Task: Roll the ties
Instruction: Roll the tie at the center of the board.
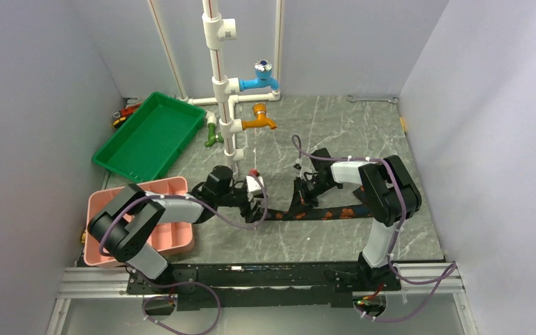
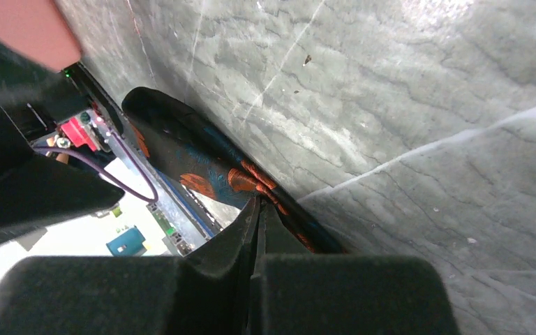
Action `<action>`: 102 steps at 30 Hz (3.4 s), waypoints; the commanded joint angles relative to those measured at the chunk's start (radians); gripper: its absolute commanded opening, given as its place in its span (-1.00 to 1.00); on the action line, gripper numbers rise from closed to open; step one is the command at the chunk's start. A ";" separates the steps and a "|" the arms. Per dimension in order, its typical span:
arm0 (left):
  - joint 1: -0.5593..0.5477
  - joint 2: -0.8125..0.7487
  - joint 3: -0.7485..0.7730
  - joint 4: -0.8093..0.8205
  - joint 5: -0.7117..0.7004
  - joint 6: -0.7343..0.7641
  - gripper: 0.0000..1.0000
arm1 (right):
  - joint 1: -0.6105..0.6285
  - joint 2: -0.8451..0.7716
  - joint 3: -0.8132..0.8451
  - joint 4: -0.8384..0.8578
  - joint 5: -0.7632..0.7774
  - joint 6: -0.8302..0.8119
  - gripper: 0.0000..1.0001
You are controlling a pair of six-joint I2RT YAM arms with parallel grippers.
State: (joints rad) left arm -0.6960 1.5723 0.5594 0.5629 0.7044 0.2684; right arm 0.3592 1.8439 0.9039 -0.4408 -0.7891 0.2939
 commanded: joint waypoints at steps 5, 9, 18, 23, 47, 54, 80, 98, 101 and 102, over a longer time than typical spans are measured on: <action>0.103 -0.071 -0.096 0.016 0.064 -0.533 0.40 | 0.003 0.038 0.003 0.023 0.192 -0.048 -1.00; 0.119 0.016 -0.102 0.057 0.087 -0.705 0.34 | 0.003 0.045 0.007 0.019 0.191 -0.046 -1.00; 0.145 0.191 -0.045 0.229 0.103 -0.959 0.22 | 0.003 0.035 -0.006 0.025 0.200 -0.050 -1.00; 0.144 0.242 0.005 0.339 0.157 -1.049 -0.08 | 0.002 0.038 0.000 0.024 0.207 -0.048 -1.00; -0.023 0.251 0.177 0.341 0.082 -1.052 -0.79 | 0.016 0.054 0.003 0.038 0.202 -0.038 -1.00; -0.025 0.273 0.191 0.251 0.057 -1.025 -0.81 | 0.017 0.031 0.025 0.026 0.180 -0.037 -1.00; -0.061 0.302 0.263 0.152 0.055 -0.994 -0.69 | -0.268 -0.209 0.017 -0.263 -0.028 -0.195 -0.31; -0.071 0.499 0.372 0.178 0.144 -1.058 -0.04 | -0.316 -0.162 -0.037 -0.255 -0.159 -0.211 0.08; -0.057 0.516 0.369 0.174 0.137 -1.066 -0.24 | -0.311 -0.164 -0.050 -0.246 -0.149 -0.206 -0.05; -0.054 0.517 0.365 0.181 0.139 -1.066 -0.32 | -0.305 -0.162 -0.050 -0.248 -0.141 -0.211 -0.10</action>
State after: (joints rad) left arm -0.7654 2.0678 0.9131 0.7105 0.8223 -0.7826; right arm 0.0475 1.6810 0.8642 -0.6983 -0.9192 0.0971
